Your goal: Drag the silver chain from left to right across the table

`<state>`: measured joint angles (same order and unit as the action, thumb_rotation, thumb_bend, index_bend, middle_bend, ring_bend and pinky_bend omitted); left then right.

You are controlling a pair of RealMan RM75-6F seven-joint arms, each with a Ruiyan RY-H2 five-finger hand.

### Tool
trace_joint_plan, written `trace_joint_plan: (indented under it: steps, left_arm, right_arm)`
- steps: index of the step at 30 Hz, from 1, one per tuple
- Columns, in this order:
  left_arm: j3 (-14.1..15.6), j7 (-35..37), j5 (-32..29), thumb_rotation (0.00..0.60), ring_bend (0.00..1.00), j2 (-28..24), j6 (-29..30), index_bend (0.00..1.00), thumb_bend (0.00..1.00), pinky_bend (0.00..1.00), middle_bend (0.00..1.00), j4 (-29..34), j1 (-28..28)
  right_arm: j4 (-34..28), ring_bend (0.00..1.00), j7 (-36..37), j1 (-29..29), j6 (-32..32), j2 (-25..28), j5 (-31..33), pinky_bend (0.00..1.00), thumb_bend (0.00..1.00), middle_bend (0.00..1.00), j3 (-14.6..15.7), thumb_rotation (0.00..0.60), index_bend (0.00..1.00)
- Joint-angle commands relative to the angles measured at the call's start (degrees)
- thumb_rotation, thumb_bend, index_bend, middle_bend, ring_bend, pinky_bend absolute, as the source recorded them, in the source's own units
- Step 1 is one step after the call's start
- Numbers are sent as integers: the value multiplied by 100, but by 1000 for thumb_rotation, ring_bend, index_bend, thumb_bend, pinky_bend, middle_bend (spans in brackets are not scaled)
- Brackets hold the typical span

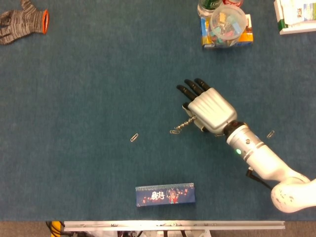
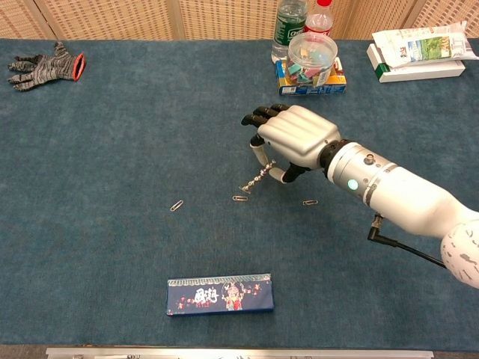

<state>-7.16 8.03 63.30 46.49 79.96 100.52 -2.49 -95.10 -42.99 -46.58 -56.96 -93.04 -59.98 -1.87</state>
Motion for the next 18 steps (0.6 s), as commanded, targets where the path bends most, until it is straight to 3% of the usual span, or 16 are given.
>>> trace_joint_plan:
  steps: [1, 18]
  left_arm:
    - [1, 12, 0, 600, 61, -4, -11, 553, 124, 44, 203, -5, 2]
    - [-7, 103, 29, 600, 61, -16, 33, 553, 125, 44, 204, -23, -28]
  right_arm:
    - [56, 0, 27, -17, 54, -61, -4, 112, 380, 105, 12, 600, 588]
    - [-20, 0, 20, 37, -47, -9, -99, 112, 395, 105, 34, 600, 588]
